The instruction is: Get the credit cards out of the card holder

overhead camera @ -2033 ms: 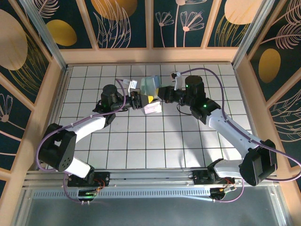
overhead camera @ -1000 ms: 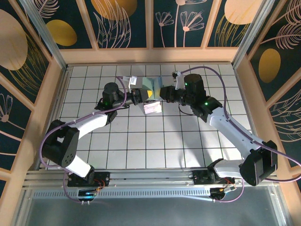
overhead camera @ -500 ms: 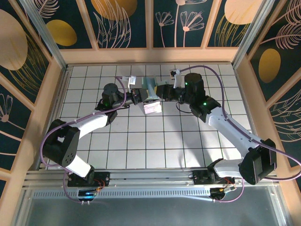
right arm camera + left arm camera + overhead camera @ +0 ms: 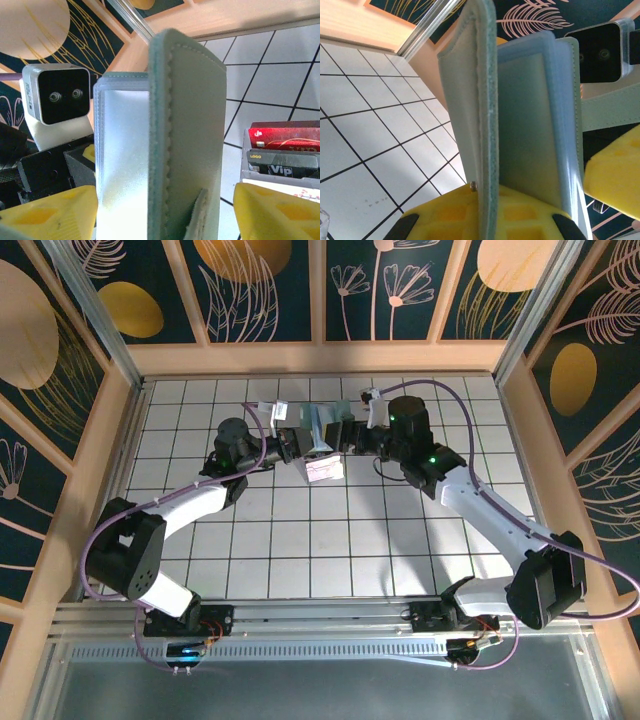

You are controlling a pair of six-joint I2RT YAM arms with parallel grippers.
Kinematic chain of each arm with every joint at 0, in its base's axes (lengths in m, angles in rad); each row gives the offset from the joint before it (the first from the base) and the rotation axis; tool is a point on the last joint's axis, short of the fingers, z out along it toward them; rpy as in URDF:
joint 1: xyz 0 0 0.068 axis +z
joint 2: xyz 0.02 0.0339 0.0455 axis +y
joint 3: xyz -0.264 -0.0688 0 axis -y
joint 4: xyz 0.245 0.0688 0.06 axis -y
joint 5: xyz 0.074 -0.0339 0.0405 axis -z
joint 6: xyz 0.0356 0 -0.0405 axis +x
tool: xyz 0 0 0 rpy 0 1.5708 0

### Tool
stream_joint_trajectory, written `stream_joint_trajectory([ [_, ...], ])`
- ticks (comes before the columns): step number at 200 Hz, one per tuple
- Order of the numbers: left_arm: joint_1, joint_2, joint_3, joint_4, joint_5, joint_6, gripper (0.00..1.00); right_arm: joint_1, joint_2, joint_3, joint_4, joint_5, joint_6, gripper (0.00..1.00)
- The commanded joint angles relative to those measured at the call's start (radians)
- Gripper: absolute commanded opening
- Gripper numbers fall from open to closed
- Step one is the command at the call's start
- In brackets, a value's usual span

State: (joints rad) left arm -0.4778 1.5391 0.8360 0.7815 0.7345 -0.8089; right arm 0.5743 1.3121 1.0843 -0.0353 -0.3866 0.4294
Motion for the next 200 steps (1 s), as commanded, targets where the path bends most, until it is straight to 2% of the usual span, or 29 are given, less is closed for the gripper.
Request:
stream_joint_trajectory([
  [1, -0.004, -0.033, 0.006, 0.023, 0.004, 0.032, 0.00, 0.010, 0.010, 0.019, -0.010, 0.023, -0.033, 0.77],
  [50, -0.004, -0.034, 0.009, -0.001, -0.002, 0.044, 0.00, 0.017, 0.032, 0.041, -0.013, 0.027, -0.053, 0.84],
  [101, -0.003, -0.034, 0.009, 0.002, 0.004, 0.040, 0.00, 0.041, 0.080, 0.081, -0.062, 0.112, -0.080, 0.85],
  [163, -0.005, -0.033, 0.003, 0.028, 0.013, 0.025, 0.00, 0.038, 0.071, 0.073, -0.044, 0.094, -0.073, 0.71],
  [200, -0.005, -0.030, 0.003, 0.042, 0.021, 0.017, 0.00, 0.025, 0.046, 0.051, -0.024, 0.071, -0.061, 0.57],
])
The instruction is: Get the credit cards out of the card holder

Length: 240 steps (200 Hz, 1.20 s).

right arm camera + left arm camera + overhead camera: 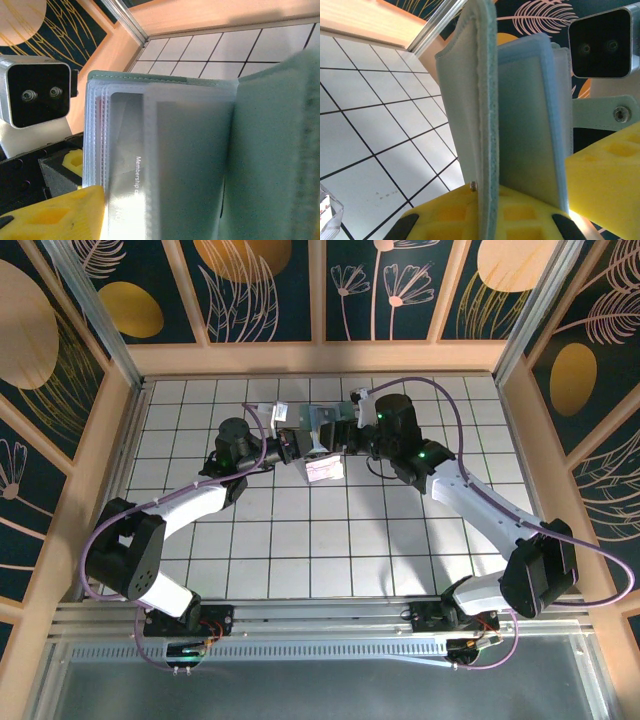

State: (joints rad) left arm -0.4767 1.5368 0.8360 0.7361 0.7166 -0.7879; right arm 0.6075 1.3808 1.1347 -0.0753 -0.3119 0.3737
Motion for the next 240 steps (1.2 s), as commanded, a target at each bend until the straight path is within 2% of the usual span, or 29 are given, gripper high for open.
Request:
stream_joint_trajectory([
  [1, -0.006, -0.027, 0.003, 0.088, 0.040, -0.006, 0.00, -0.009, -0.023, -0.001, 0.017, -0.005, -0.004, 0.57],
  [42, -0.006, -0.016, 0.007, 0.107, 0.049, -0.022, 0.00, -0.024, -0.040, -0.023, 0.052, -0.059, 0.011, 0.52],
  [103, -0.006, -0.004, 0.012, 0.126, 0.064, -0.039, 0.00, -0.033, -0.043, -0.026, 0.056, -0.061, 0.014, 0.25],
  [126, -0.006, -0.007, 0.011, 0.123, 0.064, -0.035, 0.00, -0.035, -0.047, -0.031, 0.061, -0.056, 0.020, 0.19],
  [157, -0.005, -0.010, 0.009, 0.124, 0.068, -0.032, 0.00, -0.035, -0.051, -0.036, 0.075, -0.071, 0.021, 0.20],
  [170, -0.006, -0.010, 0.012, 0.125, 0.070, -0.032, 0.00, -0.035, -0.051, -0.037, 0.083, -0.082, 0.023, 0.27],
  [185, -0.006, -0.011, 0.012, 0.126, 0.069, -0.031, 0.00, -0.035, -0.052, -0.041, 0.091, -0.090, 0.023, 0.30],
  [240, -0.006, -0.013, 0.004, 0.165, 0.076, -0.051, 0.00, -0.046, -0.092, -0.087, 0.149, -0.131, 0.037, 0.32],
])
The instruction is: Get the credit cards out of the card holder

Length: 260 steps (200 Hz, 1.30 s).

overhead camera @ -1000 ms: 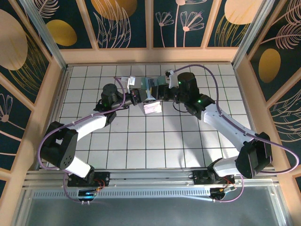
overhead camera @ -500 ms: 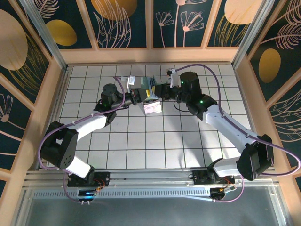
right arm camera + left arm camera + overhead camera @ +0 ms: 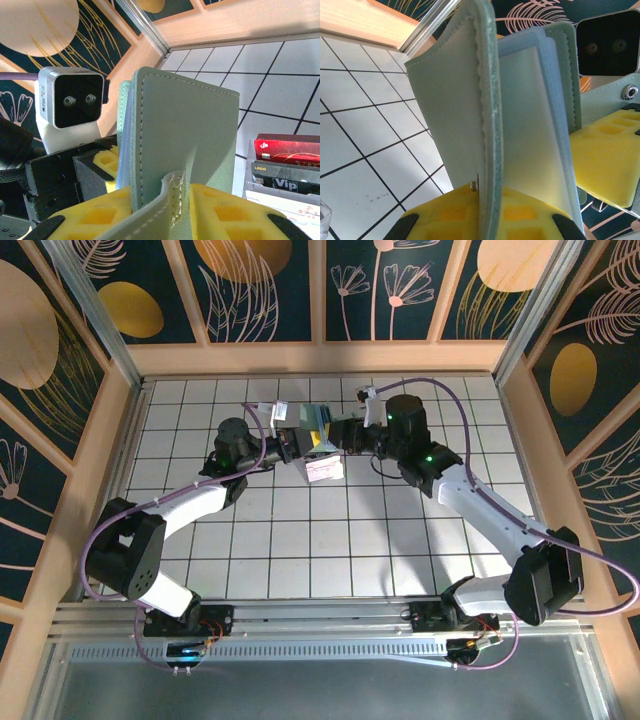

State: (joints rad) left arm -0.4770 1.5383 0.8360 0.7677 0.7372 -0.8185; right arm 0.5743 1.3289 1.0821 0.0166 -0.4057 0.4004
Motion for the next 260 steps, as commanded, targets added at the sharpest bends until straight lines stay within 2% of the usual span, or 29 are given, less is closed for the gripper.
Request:
stream_joint_trajectory([
  [1, -0.006, -0.015, 0.003, 0.135, 0.056, -0.021, 0.00, -0.013, -0.040, -0.036, 0.059, -0.038, 0.011, 0.32],
  [49, -0.006, -0.017, 0.008, 0.180, 0.071, -0.046, 0.00, -0.021, -0.080, -0.084, 0.131, -0.090, 0.034, 0.32],
  [126, -0.006, -0.021, 0.003, 0.212, 0.072, -0.072, 0.00, -0.021, -0.093, -0.099, 0.165, -0.108, 0.042, 0.41],
  [174, -0.006, -0.029, 0.002, 0.220, 0.073, -0.074, 0.00, -0.022, -0.109, -0.102, 0.120, -0.033, 0.033, 0.33],
  [222, -0.006, -0.026, 0.002, 0.231, 0.074, -0.082, 0.00, -0.021, -0.115, -0.108, 0.130, -0.033, 0.032, 0.26],
  [260, -0.006, -0.019, 0.002, 0.241, 0.069, -0.086, 0.00, -0.021, -0.108, -0.103, 0.178, -0.111, 0.045, 0.39],
])
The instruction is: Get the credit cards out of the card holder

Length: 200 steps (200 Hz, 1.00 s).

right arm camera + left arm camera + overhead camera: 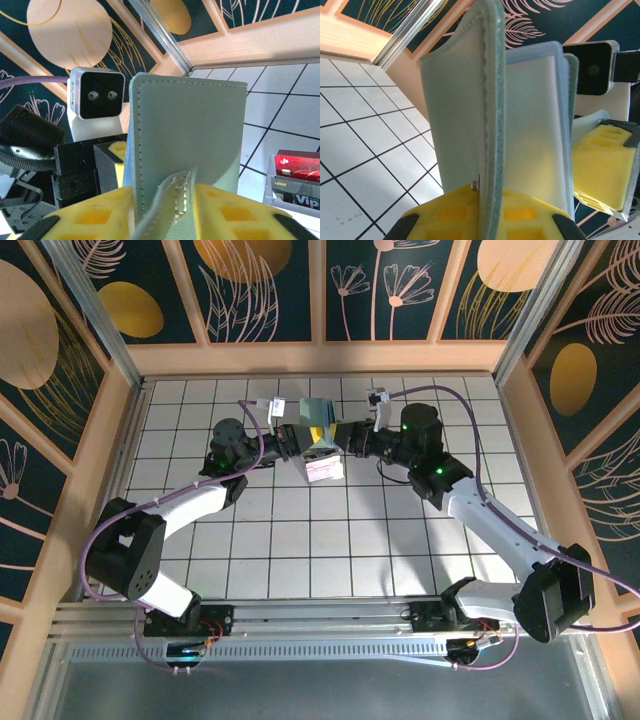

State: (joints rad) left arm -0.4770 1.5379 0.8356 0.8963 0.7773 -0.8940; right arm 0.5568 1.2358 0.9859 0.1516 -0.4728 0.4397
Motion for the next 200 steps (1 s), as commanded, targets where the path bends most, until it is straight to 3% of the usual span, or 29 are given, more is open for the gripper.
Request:
stream_joint_trajectory([
  [1, -0.006, -0.019, 0.002, 0.113, 0.029, -0.011, 0.00, -0.004, -0.015, -0.006, 0.043, -0.044, 0.005, 0.40],
  [78, -0.006, 0.020, 0.023, 0.183, 0.027, -0.071, 0.00, -0.001, -0.014, 0.040, -0.105, 0.108, -0.051, 0.64],
  [200, -0.006, 0.047, 0.026, 0.219, 0.035, -0.096, 0.00, 0.000, -0.049, 0.018, -0.073, 0.086, -0.062, 0.66],
])
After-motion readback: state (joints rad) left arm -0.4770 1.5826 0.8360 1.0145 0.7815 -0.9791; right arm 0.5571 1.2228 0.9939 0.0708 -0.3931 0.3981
